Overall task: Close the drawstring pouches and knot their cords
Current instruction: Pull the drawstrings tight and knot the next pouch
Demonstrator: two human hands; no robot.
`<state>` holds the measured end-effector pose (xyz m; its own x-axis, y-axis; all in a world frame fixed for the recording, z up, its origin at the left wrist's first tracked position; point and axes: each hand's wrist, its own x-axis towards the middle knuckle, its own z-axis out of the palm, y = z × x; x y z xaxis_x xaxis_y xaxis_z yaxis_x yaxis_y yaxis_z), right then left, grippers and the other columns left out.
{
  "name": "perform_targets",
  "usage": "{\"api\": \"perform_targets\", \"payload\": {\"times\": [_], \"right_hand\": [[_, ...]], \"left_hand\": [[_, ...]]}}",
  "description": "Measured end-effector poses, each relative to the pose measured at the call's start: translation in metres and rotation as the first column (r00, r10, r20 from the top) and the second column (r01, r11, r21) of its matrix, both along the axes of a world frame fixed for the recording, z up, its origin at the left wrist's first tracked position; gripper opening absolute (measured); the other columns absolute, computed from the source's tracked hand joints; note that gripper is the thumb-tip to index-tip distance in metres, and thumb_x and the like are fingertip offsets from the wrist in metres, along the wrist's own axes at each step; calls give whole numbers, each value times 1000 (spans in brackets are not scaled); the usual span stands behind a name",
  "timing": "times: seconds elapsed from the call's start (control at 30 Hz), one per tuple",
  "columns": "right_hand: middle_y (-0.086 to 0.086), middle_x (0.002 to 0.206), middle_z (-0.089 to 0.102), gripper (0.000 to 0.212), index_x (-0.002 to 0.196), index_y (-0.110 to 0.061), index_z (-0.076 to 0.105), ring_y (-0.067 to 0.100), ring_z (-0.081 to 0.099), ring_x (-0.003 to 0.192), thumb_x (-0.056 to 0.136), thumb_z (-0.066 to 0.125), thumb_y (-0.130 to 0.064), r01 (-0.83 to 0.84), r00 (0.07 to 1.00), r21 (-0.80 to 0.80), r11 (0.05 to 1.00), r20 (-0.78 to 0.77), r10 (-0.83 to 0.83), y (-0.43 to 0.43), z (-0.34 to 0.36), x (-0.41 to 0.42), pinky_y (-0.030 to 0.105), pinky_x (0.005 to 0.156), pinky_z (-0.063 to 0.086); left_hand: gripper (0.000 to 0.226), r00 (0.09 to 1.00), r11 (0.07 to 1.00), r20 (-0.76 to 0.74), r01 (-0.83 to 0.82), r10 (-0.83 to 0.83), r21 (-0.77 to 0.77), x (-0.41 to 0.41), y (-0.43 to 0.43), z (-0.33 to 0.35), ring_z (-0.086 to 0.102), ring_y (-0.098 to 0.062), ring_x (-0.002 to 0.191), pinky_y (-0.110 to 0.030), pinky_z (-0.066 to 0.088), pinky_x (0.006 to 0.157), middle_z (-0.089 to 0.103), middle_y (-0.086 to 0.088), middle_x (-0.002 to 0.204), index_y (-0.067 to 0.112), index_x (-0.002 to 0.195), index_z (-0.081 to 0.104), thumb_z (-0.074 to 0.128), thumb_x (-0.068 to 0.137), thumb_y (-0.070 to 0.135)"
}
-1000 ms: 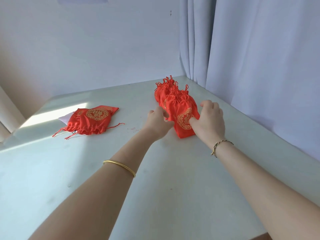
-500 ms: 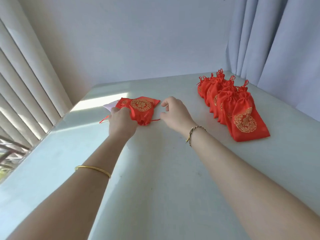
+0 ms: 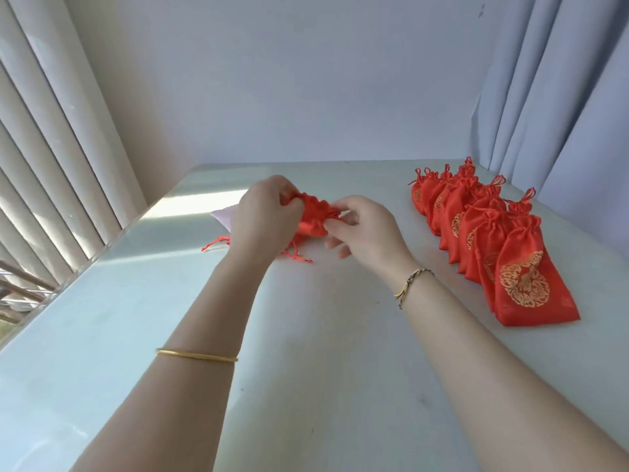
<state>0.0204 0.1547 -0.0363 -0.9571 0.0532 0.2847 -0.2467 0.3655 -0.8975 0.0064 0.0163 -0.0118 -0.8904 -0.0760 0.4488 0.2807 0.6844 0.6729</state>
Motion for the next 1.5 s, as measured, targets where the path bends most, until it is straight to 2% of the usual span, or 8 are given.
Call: {"api": "perform_targets", "payload": {"times": [0.27, 0.53, 0.8, 0.97, 1.1, 1.27, 1.4, 1.5], "right_hand": [[3, 56, 53, 28, 87, 7, 62, 10, 45, 41, 89, 58, -20, 122, 990, 101, 987, -78, -115, 31, 30, 0, 13, 37, 32], [4, 70, 58, 13, 100, -13, 59, 15, 53, 59, 88, 56, -11, 56, 997, 84, 995, 46, -59, 40, 40, 5, 29, 55, 43], [0, 65, 55, 17, 82, -4, 66, 10, 48, 43, 90, 55, -15, 213, 977, 171, 962, -53, -207, 53, 27, 0, 12, 39, 34], [0, 62, 53, 28, 68, -12, 58, 5, 39, 34, 92, 55, -26, 197, 978, -140, 970, 103, -183, 57, 24, -1, 14, 34, 26], [-2, 56, 52, 28, 70, -13, 58, 5, 37, 34, 93, 54, -29, 152, 967, -581, 800, 254, 0, 55, 30, -1, 13, 34, 23], [-5, 48, 49, 28, 68, -14, 54, 3, 37, 32, 94, 51, -25, 186, 965, -760, 623, 262, 32, 53, 29, -6, 13, 31, 23], [-4, 57, 42, 31, 66, -15, 51, 2, 34, 29, 96, 47, -23, 267, 962, -842, 469, 259, -81, 55, 31, -7, 13, 31, 23], [-5, 53, 45, 31, 66, -15, 52, 4, 37, 33, 96, 48, -23, 226, 974, -825, 518, 198, -109, 47, 39, -3, 12, 34, 26]], "left_hand": [[13, 896, 947, 310, 282, -318, 155, 7, -17, 22, 64, -10, 69, -28, 49, 76, 70, -2, 83, 20, 91, 67, 67, 83, 30], [10, 936, 942, 226, 208, -270, 265, -3, -21, 22, 49, -6, 51, -27, 47, 65, 56, 8, 55, 9, 81, 68, 68, 83, 19], [8, 975, 965, 147, 132, -167, 225, -8, -24, 14, 48, -11, 58, -23, 46, 59, 54, 1, 64, 13, 85, 71, 63, 86, 16], [11, 994, 977, 80, 58, -76, 207, -11, -30, 11, 54, -11, 61, -31, 50, 70, 61, 4, 69, 9, 91, 72, 64, 86, 13], [14, 999, 983, 33, 5, -12, 186, -11, -34, 15, 49, -15, 58, -31, 44, 67, 57, 3, 64, 10, 81, 71, 61, 86, 19], [20, 998, 936, 45, -47, 34, 348, -12, -32, 20, 34, -18, 55, -32, 33, 61, 38, -2, 59, 9, 68, 52, 45, 86, 13], [13, 996, 832, 35, -88, 82, 547, -10, -27, 26, 26, -15, 54, -27, 27, 54, 29, -1, 61, 11, 73, 44, 37, 84, 8], [24, 994, 610, 53, 16, -94, 792, -3, -25, 39, 51, -13, 59, -26, 45, 64, 52, 1, 66, 14, 67, 43, 39, 90, 12]]}}
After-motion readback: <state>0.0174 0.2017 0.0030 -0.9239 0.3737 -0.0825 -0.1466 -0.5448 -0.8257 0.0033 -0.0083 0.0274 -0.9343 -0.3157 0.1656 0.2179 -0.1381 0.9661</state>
